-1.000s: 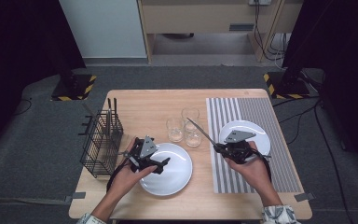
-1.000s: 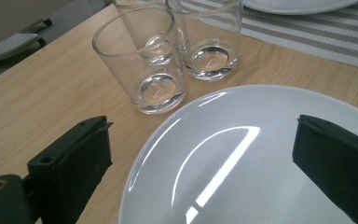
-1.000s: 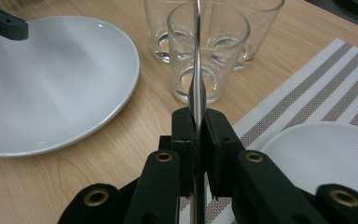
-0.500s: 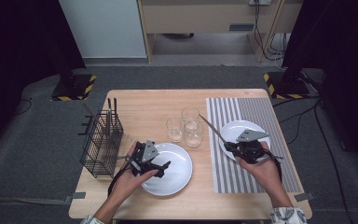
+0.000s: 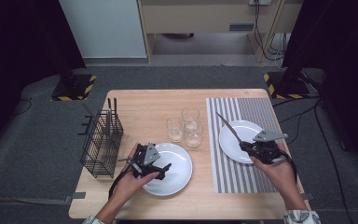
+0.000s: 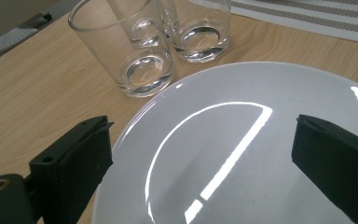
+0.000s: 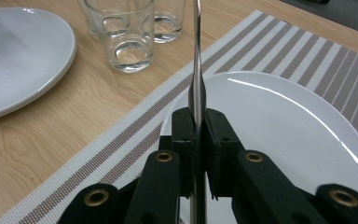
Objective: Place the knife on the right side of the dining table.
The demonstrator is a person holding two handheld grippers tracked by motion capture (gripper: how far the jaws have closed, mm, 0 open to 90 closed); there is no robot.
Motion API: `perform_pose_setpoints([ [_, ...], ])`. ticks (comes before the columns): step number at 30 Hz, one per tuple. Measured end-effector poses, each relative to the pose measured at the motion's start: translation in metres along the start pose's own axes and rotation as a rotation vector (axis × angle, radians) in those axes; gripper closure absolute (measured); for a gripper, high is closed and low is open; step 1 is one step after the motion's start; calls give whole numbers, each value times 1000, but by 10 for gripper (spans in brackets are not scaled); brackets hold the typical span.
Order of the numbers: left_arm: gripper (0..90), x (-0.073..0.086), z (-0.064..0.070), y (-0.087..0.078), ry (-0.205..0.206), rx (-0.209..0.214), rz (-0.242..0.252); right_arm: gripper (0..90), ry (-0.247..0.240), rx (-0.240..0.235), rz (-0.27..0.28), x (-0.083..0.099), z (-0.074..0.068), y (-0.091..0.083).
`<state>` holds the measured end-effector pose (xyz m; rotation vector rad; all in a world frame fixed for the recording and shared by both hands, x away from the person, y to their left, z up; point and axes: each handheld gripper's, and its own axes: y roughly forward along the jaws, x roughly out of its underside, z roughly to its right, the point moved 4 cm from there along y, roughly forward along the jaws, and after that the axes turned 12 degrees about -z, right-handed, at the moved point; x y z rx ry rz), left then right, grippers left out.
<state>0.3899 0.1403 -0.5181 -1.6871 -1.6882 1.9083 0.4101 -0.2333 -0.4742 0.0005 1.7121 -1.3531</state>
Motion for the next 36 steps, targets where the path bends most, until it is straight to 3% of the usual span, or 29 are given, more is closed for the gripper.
perform_pose_setpoints([
  [36, 43, 7, -4, 4, -10, -9, -26, 834, 91, 45, -14, 24, 31, -7],
])
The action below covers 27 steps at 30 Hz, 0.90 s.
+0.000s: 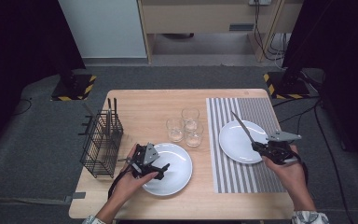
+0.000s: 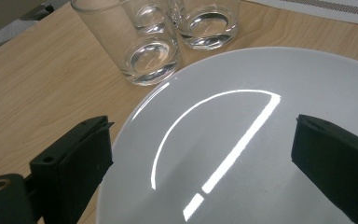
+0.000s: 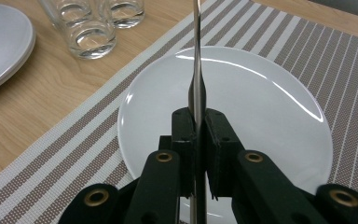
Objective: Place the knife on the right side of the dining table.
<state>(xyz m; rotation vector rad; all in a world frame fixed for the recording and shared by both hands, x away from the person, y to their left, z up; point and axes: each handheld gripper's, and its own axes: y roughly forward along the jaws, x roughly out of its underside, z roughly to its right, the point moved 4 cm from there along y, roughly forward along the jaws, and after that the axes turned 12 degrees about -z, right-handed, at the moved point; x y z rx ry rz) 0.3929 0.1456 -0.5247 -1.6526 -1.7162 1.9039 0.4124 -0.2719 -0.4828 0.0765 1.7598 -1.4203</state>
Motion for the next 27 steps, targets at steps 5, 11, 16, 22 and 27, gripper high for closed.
perform_pose_setpoints([
  [5, 44, 0, 0, 0, -3, -1, 3, 834, 7, 8, -3, 2, 4, -1],
  [11, 45, 1, 1, 2, 9, -9, -6, 834, 22, 16, -7, 5, 8, -2],
  [16, 45, 2, 0, 3, 14, -14, -12, 833, 39, 26, -10, 9, 15, -2],
  [22, 44, 2, 2, 3, 23, -17, -14, 833, 58, 39, -19, 13, 25, -2],
  [27, 45, 1, 2, 2, 10, -3, -5, 833, 73, 52, -29, 14, 33, -2],
])
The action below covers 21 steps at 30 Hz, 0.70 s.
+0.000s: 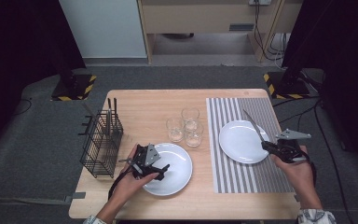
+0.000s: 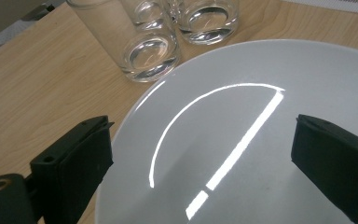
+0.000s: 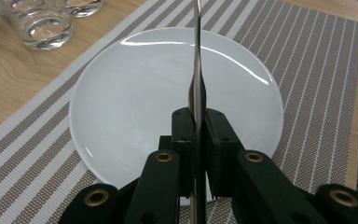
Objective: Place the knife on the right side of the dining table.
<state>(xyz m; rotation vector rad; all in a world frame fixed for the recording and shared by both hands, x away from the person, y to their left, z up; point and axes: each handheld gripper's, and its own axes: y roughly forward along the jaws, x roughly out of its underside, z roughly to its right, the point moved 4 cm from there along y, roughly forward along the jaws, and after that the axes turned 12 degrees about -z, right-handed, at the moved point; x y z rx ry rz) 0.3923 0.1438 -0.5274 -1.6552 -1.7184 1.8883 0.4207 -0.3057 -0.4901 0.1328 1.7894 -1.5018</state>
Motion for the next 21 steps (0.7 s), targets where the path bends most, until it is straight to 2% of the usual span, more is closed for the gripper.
perform_pose_setpoints([
  [12, 45, -1, 1, 0, 11, 8, 0, 834, 22, 24, -20, -10, 18, 5],
  [21, 45, 0, 0, 0, -2, 16, 4, 834, 44, 49, -40, -25, 38, 15],
])
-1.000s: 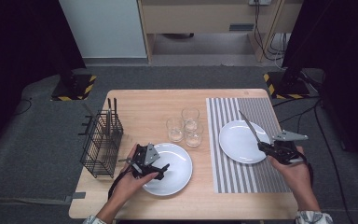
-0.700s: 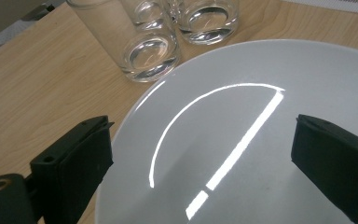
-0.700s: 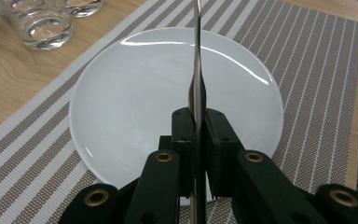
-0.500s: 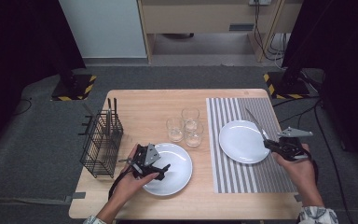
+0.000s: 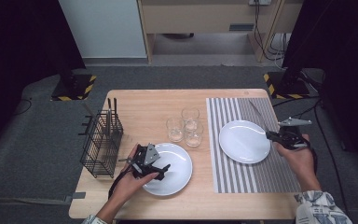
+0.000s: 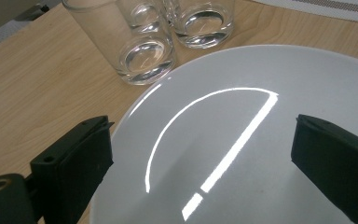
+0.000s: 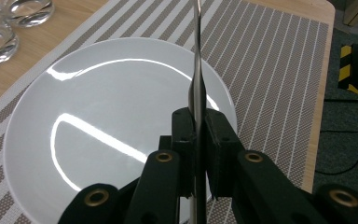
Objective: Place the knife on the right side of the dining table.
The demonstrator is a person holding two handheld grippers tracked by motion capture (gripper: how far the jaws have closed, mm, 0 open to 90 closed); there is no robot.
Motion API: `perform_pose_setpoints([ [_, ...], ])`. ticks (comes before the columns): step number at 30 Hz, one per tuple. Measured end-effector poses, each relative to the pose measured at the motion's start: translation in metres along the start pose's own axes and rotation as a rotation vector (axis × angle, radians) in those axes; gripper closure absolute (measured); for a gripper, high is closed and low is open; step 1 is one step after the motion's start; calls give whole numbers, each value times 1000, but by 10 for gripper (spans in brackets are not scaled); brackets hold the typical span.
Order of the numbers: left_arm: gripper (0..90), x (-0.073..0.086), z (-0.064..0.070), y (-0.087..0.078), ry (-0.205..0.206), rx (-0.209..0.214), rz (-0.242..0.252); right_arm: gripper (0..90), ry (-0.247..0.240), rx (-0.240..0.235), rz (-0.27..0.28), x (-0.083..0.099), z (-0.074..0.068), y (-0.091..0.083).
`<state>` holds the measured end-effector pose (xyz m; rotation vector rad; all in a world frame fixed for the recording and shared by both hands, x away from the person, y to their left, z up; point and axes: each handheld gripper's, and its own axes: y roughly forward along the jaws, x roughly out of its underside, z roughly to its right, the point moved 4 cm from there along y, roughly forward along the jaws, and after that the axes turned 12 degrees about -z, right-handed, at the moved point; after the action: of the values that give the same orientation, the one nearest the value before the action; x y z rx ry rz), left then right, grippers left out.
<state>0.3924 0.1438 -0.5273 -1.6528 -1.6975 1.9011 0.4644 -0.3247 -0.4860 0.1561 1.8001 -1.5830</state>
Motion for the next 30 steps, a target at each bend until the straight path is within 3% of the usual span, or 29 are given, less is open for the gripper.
perform_pose_setpoints([
  [11, 45, 2, 0, 2, -4, -1, -16, 834, 2, 12, -17, -20, 20, 7],
  [20, 44, 2, 4, 4, 8, 13, -20, 834, 8, 35, -27, -28, 24, 9],
  [30, 45, 4, 5, 1, 22, -5, -23, 834, -5, 45, -45, -36, 27, 19],
])
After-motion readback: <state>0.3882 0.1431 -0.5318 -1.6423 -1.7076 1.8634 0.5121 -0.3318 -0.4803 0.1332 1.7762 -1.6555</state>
